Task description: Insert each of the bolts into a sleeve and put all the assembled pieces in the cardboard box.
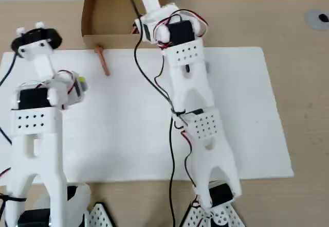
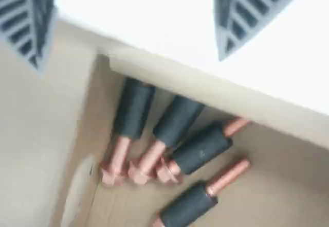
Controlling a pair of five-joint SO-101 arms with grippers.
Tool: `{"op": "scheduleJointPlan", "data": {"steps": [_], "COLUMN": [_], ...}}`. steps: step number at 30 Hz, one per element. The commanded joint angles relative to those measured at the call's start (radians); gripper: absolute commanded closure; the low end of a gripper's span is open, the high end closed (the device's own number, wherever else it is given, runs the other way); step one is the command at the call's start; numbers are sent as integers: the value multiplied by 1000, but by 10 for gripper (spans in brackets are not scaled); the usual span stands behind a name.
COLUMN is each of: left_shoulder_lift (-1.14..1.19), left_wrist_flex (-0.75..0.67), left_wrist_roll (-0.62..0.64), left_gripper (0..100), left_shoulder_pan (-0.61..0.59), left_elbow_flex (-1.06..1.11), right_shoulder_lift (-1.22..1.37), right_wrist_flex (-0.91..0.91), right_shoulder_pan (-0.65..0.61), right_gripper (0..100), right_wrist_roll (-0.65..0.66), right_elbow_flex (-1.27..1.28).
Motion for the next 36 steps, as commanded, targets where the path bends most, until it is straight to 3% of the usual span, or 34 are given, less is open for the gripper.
{"op": "scheduleJointPlan", "data": {"steps": [1, 5, 11, 18, 36], "left_shoulder_lift": [25, 174, 490, 748, 1148], "left_wrist_flex": [78, 153, 238, 230, 92], "left_wrist_roll": [58, 130, 218, 359, 354], "left_gripper": [814, 814, 818, 818, 819], "left_shoulder_pan": [80, 104, 103, 100, 95], "left_elbow_flex": [-137, -275, -502, -715, -1046], "right_shoulder_lift": [-147, -277, -455, -598, -1205], "right_wrist_flex": [101, 232, 239, 241, 229], "right_shoulder_pan": [-12, -8, 53, 62, 62], "right_gripper": [745, 745, 745, 745, 745], "right_wrist_roll": [-34, -34, -29, -29, -34], "right_elbow_flex": [-64, -62, -59, 18, 1081]}}
